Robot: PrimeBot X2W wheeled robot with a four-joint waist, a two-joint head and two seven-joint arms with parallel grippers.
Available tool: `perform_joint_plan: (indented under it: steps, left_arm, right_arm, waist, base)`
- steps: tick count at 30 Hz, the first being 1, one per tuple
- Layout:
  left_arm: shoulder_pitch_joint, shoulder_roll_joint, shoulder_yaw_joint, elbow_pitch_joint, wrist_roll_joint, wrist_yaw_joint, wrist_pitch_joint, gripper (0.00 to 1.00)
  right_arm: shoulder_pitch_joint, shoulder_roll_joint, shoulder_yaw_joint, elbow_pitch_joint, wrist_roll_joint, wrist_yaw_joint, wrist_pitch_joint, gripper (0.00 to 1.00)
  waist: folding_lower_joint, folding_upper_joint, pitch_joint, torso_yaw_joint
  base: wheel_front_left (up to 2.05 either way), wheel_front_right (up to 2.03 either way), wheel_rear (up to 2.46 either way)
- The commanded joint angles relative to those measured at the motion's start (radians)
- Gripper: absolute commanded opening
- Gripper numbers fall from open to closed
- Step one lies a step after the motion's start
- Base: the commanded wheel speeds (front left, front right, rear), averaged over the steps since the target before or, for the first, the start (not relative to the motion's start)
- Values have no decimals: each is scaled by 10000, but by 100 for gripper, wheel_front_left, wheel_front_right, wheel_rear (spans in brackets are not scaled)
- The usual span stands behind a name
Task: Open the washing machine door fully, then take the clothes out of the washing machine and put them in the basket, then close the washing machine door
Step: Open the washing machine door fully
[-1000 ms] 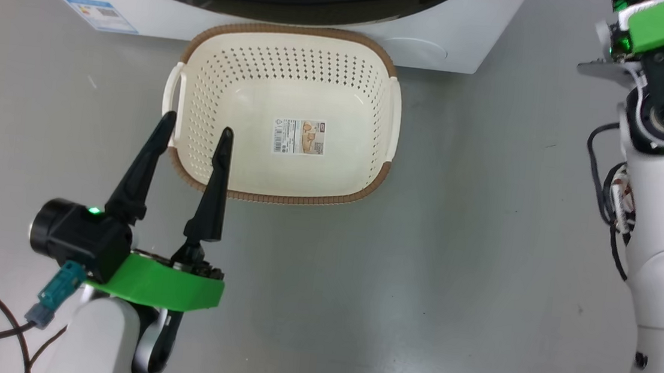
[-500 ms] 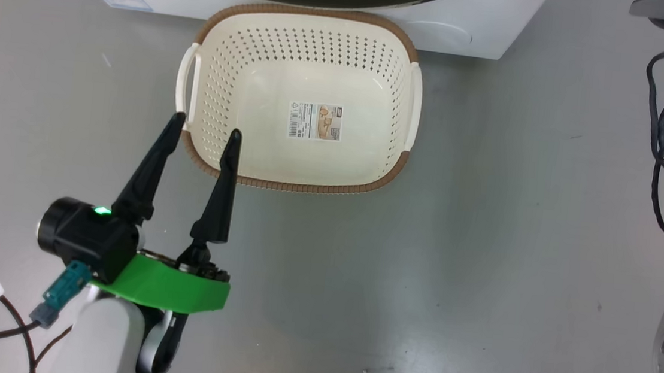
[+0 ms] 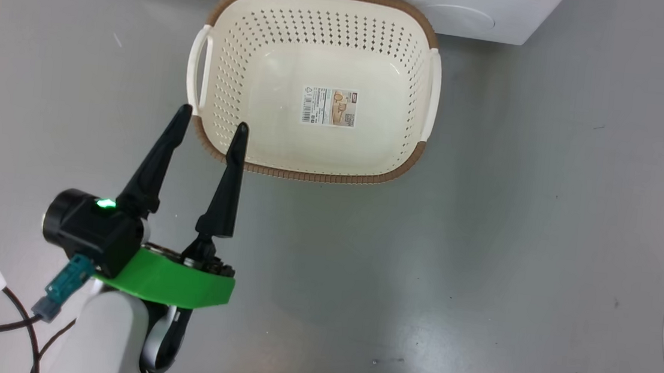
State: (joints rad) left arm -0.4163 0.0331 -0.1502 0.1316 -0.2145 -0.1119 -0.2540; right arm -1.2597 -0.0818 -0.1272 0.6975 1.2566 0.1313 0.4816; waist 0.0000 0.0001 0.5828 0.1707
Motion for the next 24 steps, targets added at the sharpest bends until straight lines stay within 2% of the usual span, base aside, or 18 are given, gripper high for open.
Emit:
perform_joint_plan:
  steps: [1,12,24]
  left_arm:
    - [-127,171,269,-224,-89,-31,-78,100]
    - [-173,171,254,-174,-174,2,-78,100]
    - [-178,171,332,-141,-146,-10,-78,100]
  right_arm:
    - [-307,240,-49,-225,-39,-6,51,0]
    - [-530,308,-163,103,245,-6,771,0]
    - [-229,314,864,20,1557,-6,973,0]
  waist:
    - [0,-1,26,30]
    - [0,-1,48,122]
    - [0,-1,-1,38]
  base:
    - [0,0,0]
    - [0,0,0]
    - [0,0,0]
